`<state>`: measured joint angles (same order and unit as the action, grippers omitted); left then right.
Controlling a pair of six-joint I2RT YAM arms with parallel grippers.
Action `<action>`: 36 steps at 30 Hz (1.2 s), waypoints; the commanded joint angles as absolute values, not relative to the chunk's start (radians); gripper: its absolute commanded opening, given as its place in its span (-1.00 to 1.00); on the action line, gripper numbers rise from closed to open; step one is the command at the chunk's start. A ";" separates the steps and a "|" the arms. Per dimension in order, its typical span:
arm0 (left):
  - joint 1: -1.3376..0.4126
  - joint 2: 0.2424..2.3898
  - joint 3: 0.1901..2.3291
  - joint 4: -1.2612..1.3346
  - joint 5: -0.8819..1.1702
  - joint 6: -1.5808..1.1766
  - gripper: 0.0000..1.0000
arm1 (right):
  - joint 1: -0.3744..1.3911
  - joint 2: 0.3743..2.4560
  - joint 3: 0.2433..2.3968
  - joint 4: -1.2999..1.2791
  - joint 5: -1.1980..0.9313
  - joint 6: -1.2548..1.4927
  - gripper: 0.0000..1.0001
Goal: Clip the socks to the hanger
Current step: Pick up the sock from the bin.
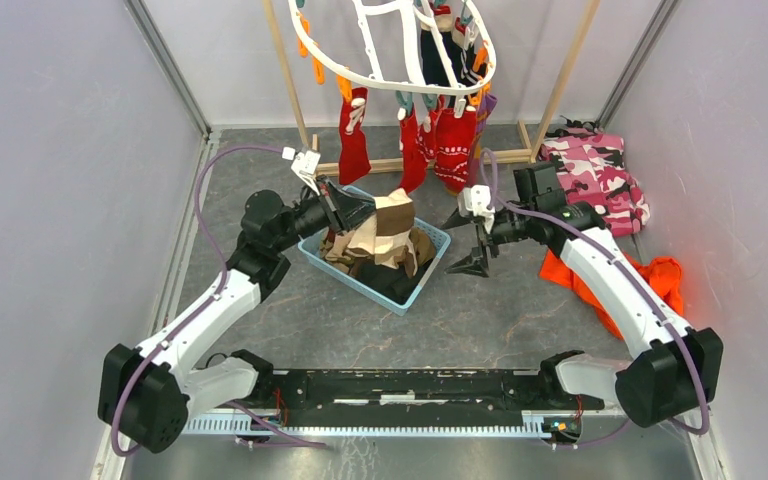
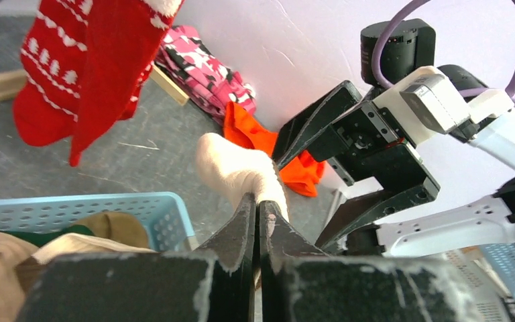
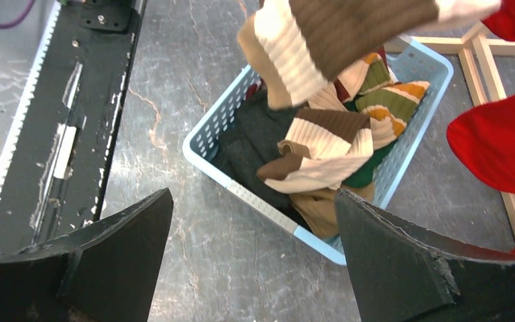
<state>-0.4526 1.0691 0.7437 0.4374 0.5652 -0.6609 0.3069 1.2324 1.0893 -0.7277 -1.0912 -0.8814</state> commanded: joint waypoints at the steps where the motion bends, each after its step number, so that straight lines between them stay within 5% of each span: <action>1: -0.487 1.093 0.753 0.573 0.599 -0.808 -0.96 | 0.344 1.255 1.148 -0.591 -1.078 -0.682 0.91; 12: -0.618 1.135 0.757 0.707 0.524 -0.804 -0.96 | 0.399 1.258 1.036 -0.256 -1.138 -0.254 0.77; 26: -0.626 1.121 0.740 0.684 0.440 -0.721 -0.96 | 0.408 1.236 0.985 -0.204 -1.252 -0.213 -0.70; 32: -0.626 1.101 0.724 0.597 0.384 -0.597 -0.94 | 0.409 1.237 0.989 -0.190 -1.299 -0.181 -1.00; 36: -0.622 1.058 0.634 0.565 0.263 -0.465 -0.50 | 0.408 1.228 0.958 -0.143 -1.359 -0.140 -1.00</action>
<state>-0.6239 1.1107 0.7048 0.5961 0.3862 -0.6388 0.4042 1.2594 0.9810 -0.2127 -1.2774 -0.1860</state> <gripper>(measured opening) 0.205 0.014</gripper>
